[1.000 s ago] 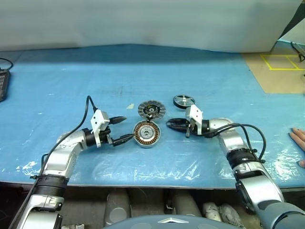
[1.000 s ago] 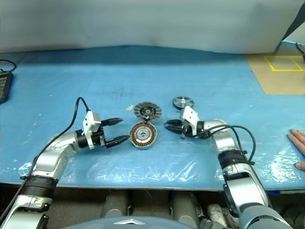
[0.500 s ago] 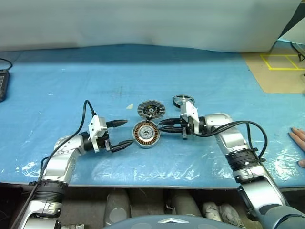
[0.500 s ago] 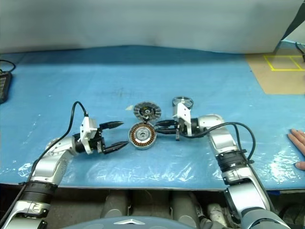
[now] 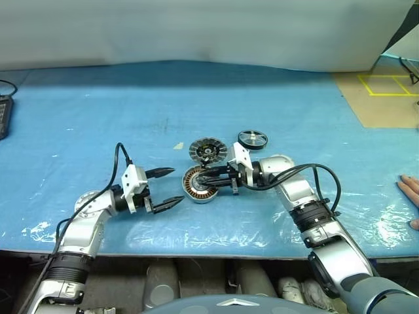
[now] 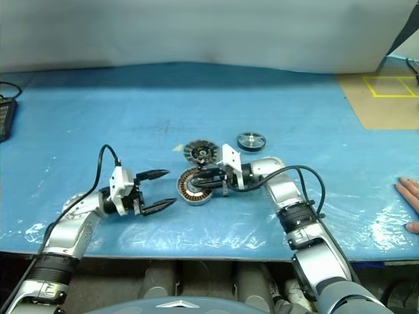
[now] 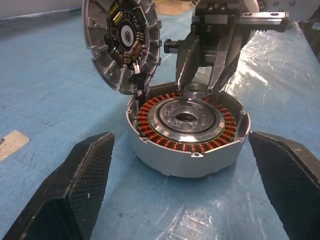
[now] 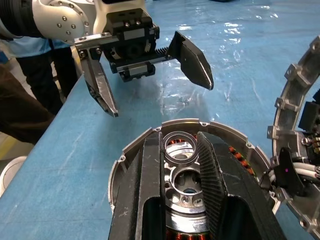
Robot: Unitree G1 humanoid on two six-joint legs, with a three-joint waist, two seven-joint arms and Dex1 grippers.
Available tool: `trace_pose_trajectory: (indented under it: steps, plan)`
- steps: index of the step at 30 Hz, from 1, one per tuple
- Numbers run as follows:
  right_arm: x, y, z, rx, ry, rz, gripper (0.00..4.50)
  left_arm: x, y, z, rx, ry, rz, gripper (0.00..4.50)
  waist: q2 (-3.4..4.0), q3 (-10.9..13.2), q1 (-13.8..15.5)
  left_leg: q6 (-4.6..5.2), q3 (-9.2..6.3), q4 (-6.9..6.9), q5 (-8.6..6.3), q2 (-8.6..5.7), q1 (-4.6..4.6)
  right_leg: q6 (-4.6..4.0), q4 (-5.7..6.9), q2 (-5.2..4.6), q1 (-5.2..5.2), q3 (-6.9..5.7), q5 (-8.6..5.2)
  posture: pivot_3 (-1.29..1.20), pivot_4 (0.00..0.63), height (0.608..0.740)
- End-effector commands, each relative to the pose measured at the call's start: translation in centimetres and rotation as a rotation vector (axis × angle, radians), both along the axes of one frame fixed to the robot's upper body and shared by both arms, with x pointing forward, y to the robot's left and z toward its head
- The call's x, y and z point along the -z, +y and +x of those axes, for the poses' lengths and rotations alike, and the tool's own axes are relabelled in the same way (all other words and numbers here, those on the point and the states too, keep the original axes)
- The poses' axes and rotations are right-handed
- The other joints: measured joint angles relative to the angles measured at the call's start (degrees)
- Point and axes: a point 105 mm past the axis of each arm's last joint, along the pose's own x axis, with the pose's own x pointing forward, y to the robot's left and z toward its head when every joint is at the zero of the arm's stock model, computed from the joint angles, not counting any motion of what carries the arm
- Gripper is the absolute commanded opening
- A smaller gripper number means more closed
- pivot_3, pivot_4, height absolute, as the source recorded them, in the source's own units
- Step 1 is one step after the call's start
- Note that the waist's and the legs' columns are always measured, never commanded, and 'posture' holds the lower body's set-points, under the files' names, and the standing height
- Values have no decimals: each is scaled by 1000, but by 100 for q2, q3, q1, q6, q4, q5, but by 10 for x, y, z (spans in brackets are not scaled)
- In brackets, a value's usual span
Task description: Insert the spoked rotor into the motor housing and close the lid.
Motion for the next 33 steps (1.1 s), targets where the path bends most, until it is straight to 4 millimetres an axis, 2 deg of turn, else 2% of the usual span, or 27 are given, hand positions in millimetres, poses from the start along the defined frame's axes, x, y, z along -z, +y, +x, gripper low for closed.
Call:
trace_pose_trajectory:
  steps: [1, 33]
  plan:
    - [-2, 3, 4, -2, -29, -3, 532, -4, 1, 0, -7, -28, 2, 4500, 0, 0, 0, 0, 0, 0, 0, 0, 0, 0, 1, 0, 0, 0, 0, 0, 150, 740]
    - [-5, 8, 6, -6, -40, -13, 532, -4, 5, 3, -37, -37, 21, 4500, 0, 0, -1, 0, 0, 1, 1, 1, 2, 0, 5, 1, 0, 0, 0, 0, 150, 740]
